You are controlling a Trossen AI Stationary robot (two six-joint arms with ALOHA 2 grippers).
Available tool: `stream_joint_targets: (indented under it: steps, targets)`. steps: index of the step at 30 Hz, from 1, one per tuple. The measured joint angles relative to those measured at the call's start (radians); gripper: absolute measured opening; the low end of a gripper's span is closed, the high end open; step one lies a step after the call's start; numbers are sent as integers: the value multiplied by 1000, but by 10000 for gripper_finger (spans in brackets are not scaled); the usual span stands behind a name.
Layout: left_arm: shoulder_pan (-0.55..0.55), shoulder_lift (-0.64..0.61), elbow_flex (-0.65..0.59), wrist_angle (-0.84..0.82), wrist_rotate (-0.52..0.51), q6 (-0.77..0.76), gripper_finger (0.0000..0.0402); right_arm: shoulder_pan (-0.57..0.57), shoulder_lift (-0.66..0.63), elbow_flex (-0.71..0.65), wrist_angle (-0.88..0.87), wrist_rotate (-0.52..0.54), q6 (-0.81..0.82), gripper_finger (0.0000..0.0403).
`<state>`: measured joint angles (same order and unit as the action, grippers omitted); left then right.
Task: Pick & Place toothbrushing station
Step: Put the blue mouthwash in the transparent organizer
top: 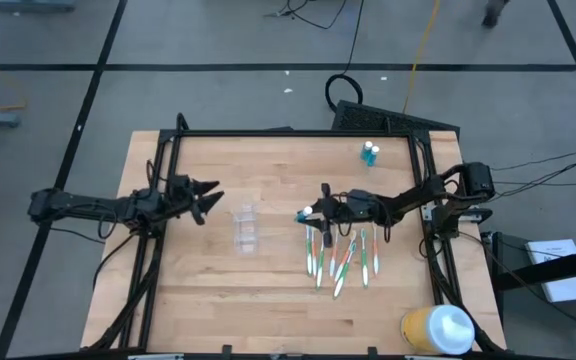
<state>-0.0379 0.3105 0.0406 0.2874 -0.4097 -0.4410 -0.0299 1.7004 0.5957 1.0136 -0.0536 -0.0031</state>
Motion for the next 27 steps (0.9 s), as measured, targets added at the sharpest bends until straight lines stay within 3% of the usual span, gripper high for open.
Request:
stream_joint_targets:
  steps: [2, 5, 14, 20, 27]
  targets:
    - [4, 32, 53, -3, 86, 1, 250, 0, 0, 0, -25, 0, 7, 98]
    - [6, 140, 190, -104, 106, 29, 250, 0, 0, 0, -26, 0, 10, 98]
    - [6, 708, 676, -476, 156, 224, 250, -1, 0, 0, -23, 0, 10, 98]
    - [3, 1031, 907, -492, 240, 280, 250, 4, 0, 0, -25, 1, 48, 98]
    - [-10, 1244, 1081, -500, 255, 397, 250, 35, 0, 0, -31, 5, 30, 98]
